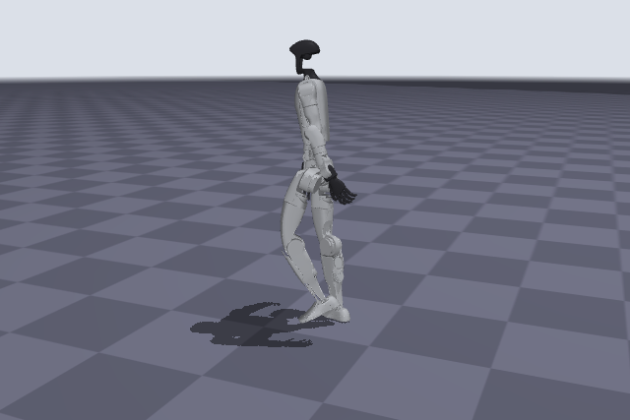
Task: Walk run
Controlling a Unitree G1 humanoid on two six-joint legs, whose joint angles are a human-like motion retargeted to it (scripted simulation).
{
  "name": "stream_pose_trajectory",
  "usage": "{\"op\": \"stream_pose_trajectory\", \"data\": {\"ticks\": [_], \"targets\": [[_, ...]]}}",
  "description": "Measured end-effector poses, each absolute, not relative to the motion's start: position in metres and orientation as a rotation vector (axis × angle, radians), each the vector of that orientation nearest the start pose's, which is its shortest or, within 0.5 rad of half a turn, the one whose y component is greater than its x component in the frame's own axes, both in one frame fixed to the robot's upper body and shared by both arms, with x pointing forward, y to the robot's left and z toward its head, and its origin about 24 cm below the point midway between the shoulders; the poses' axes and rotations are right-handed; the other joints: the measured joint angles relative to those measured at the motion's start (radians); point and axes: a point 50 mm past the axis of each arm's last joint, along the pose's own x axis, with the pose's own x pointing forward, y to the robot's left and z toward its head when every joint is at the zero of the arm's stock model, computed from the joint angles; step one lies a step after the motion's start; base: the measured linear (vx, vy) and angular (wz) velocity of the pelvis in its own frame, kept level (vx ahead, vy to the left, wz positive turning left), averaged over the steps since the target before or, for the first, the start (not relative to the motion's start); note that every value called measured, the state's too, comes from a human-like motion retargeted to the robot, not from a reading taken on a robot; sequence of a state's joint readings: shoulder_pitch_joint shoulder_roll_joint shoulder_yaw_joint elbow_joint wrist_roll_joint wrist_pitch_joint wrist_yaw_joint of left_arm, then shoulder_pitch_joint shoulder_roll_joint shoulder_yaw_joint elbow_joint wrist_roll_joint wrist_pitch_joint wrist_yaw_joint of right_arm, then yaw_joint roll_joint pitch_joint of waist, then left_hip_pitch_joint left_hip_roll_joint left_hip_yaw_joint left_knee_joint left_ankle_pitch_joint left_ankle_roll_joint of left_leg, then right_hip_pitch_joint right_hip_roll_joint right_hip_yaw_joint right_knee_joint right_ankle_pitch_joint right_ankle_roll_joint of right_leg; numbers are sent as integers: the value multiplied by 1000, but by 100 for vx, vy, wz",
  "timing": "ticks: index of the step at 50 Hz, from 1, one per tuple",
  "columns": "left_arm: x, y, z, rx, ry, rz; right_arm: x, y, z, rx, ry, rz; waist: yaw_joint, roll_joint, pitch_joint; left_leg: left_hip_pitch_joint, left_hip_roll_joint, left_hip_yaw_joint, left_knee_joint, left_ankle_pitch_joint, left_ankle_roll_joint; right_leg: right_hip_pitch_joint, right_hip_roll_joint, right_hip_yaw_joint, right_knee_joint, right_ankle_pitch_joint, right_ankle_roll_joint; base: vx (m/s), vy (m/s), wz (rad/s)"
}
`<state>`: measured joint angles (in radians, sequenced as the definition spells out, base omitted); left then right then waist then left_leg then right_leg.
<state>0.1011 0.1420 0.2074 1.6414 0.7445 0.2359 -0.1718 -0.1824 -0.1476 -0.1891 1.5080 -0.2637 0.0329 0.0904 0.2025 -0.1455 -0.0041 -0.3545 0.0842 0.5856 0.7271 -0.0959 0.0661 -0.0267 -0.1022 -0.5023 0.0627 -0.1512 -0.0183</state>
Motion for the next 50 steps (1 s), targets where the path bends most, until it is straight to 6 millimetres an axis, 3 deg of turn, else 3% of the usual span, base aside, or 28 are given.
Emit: {"op": "stream_pose_trajectory", "data": {"ticks": [3,6,10,13,15,18,20,23,27,30,34,35,37,38,40,43,45,48,50], "targets": [[-82,198,-164,272,2042,-396,132,-208,-158,-209,1284,92,56,41,9,-84,-21,-31,-254,-2,-8,84,68,19,-39,-26,29,85,-7,-78],[-78,195,-164,229,2046,-411,161,-207,-148,-255,1200,129,109,56,21,-180,-49,-161,-440,7,-44,157,93,40,-53,-56,69,74,-4,-89],[-61,203,-167,269,2002,-418,174,-202,-144,-282,1155,165,130,41,16,-222,-69,-166,-521,22,-7,204,82,91,-31,-60,122,92,4,-43],[-48,215,-168,346,1958,-393,151,-201,-153,-275,1211,192,144,40,-12,-192,-45,-162,-438,105,27,252,79,132,18,53,193,106,10,-38],[-43,219,-168,364,1941,-371,128,-197,-161,-252,1267,189,144,32,-27,-180,-36,-160,-383,92,54,258,72,172,65,185,216,123,16,-19],[-29,226,-169,381,1904,-336,81,-189,-174,-148,1387,114,103,67,-65,-96,-11,-213,-364,-2,71,220,79,150,247,469,177,103,7,20],[-14,231,-169,387,1858,-322,54,-188,-178,-75,1472,61,95,113,-71,-15,28,-230,-401,-27,64,172,80,94,432,570,109,110,11,-20],[23,241,-168,414,1737,-248,26,-189,-179,-48,1556,14,46,145,-61,105,34,-216,-453,-83,47,-23,2,70,757,379,65,86,7,-26],[69,255,-161,510,1582,-178,2,-187,-180,-5,1600,-52,-13,112,-41,224,-58,-210,-576,-83,56,-249,-63,75,857,240,71,70,1,30],[103,261,-153,562,1462,-173,-17,-183,-180,46,1641,-79,-78,93,-35,292,-109,-244,-622,-106,50,-370,-79,27,704,161,37,77,-5,77],[145,263,-140,595,1316,-185,-37,-175,-179,102,1722,-92,-161,64,-11,411,-180,-302,-665,-158,43,-477,-40,35,269,120,8,83,-15,88],[152,263,-138,598,1291,-186,-38,-174,-179,109,1732,-92,-172,57,-5,436,-192,-311,-674,-168,40,-495,-22,60,191,129,10,66,-12,75],[162,260,-135,602,1235,-193,-40,-173,-179,121,1740,-92,-202,52,-6,488,-205,-340,-680,-193,19,-559,9,191,75,172,81,68,-13,78],[163,257,-135,598,1223,-198,-40,-174,-179,125,1739,-94,-207,50,-6,509,-210,-348,-674,-202,8,-566,-2,170,62,174,133,105,-26,53],[158,251,-139,584,1223,-212,-37,-176,-179,127,1732,-103,-207,57,-9,534,-213,-352,-658,-202,-8,-567,-15,125,88,186,125,98,-24,11],[125,243,-153,533,1339,-251,-27,-181,-179,112,1707,-131,-206,83,-46,553,-205,-334,-607,-96,-51,-562,-2,40,182,210,-72,83,-9,-20],[88,241,-162,498,1468,-288,-21,-181,-180,113,1692,-139,-217,94,-54,570,-209,-313,-539,70,-72,-550,27,205,255,175,-110,106,-14,12],[31,226,-172,489,1653,-365,-10,-177,-181,152,1656,-157,-198,33,-45,544,-171,-81,-261,363,18,-417,-65,241,267,75,-74,137,-20,23],[10,227,-172,501,1738,-412,-2,-179,-181,150,1620,-144,-170,-10,-33,507,-133,14,-86,386,69,-345,-123,210,259,37,-58,108,-22,6]]}}
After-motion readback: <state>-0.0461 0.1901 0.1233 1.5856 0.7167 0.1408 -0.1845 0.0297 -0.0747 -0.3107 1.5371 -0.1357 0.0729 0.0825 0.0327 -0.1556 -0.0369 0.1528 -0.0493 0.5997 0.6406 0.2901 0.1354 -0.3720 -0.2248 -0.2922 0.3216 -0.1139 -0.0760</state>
